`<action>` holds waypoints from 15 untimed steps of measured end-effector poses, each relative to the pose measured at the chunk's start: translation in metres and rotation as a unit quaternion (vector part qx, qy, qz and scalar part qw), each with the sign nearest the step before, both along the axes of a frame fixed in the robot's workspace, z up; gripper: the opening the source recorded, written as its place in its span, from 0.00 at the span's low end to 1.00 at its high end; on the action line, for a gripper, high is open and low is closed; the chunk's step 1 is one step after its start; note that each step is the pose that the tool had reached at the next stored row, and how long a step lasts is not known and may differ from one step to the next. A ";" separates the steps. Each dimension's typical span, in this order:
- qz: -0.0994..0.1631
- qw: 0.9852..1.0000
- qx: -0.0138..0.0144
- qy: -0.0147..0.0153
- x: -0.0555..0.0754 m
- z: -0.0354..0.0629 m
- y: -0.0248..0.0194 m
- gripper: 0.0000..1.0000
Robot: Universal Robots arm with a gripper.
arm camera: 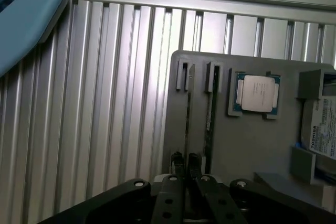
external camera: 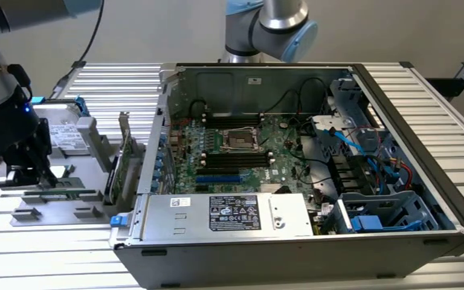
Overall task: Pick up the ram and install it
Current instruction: 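Pick up the ram and move it above insertion slot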
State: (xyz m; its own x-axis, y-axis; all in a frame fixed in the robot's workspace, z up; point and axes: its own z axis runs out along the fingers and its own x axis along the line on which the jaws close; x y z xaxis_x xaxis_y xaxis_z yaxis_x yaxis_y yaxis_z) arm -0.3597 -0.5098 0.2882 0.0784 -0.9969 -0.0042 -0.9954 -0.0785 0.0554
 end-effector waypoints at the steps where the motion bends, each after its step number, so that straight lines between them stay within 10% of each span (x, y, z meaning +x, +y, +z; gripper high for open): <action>1: 0.000 1.000 0.000 0.000 0.002 0.0045 0.0000 0.14; 15: 0.000 1.000 0.001 0.000 0.026 0.0571 0.0043 0.14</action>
State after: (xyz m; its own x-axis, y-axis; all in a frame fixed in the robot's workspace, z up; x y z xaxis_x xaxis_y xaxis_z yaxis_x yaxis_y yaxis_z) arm -0.3333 -0.5056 0.3453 0.0785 -0.9969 -0.0057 -0.9954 -0.0787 0.0555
